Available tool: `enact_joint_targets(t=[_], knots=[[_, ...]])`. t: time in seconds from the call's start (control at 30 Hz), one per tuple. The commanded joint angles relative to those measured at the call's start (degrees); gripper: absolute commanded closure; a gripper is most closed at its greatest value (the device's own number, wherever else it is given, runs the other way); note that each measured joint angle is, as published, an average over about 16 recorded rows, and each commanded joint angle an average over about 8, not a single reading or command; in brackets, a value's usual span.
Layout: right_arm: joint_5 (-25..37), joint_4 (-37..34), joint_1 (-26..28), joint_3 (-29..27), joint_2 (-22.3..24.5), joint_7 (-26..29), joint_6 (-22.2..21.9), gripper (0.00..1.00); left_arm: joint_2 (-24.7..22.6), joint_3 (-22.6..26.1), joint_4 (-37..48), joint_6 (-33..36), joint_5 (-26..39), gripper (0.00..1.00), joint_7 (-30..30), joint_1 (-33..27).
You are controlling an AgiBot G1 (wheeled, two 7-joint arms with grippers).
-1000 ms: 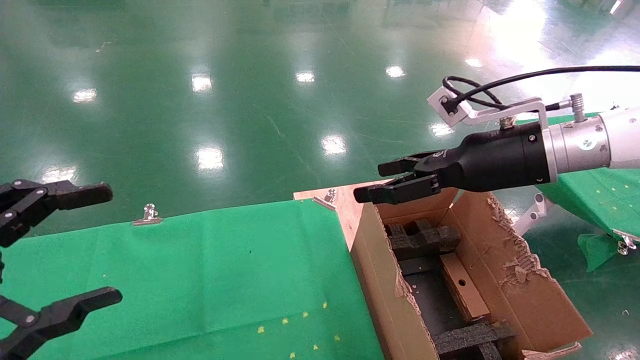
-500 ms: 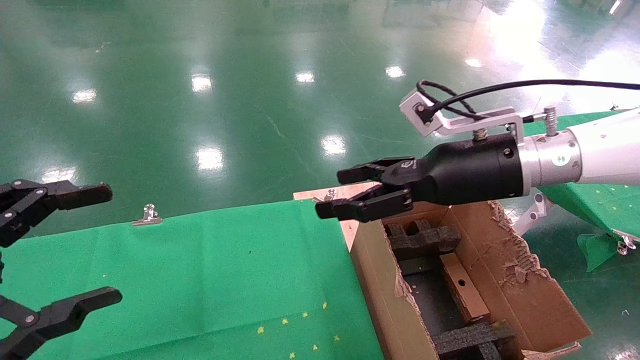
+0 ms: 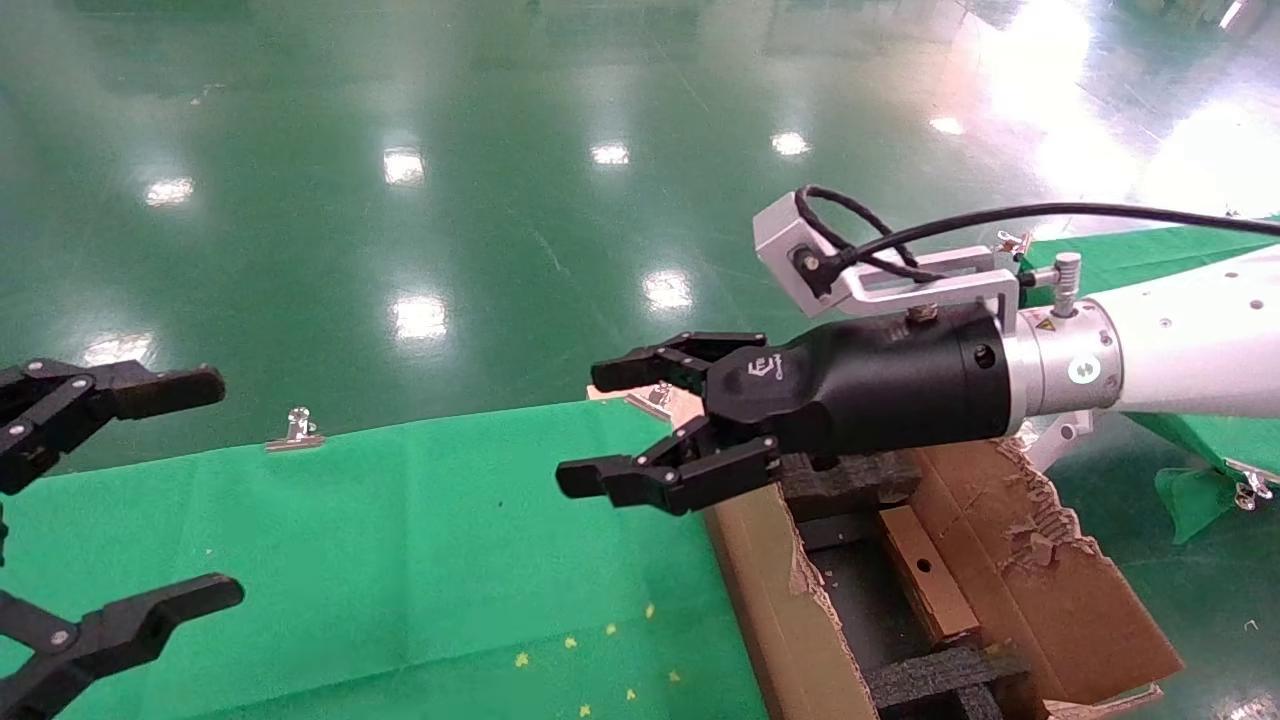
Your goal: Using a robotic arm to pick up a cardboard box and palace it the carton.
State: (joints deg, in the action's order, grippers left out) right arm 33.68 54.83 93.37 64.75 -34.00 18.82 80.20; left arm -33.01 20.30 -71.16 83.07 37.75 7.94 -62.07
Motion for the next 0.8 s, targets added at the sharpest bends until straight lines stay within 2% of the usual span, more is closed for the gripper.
enact_joint_targets(t=[0.03,0.8], knots=[[0.49,1.12,-1.90,-2.91,-0.06,-0.48,0.33,0.00,0.00,0.00,0.00,0.00,0.00,0.00,0.00,0.00],[6.08,13.93,-23.62,-36.19,-0.76,-5.99,4.08,0.00,0.00,0.00,0.00,0.00,0.00,0.00,0.00,0.00]])
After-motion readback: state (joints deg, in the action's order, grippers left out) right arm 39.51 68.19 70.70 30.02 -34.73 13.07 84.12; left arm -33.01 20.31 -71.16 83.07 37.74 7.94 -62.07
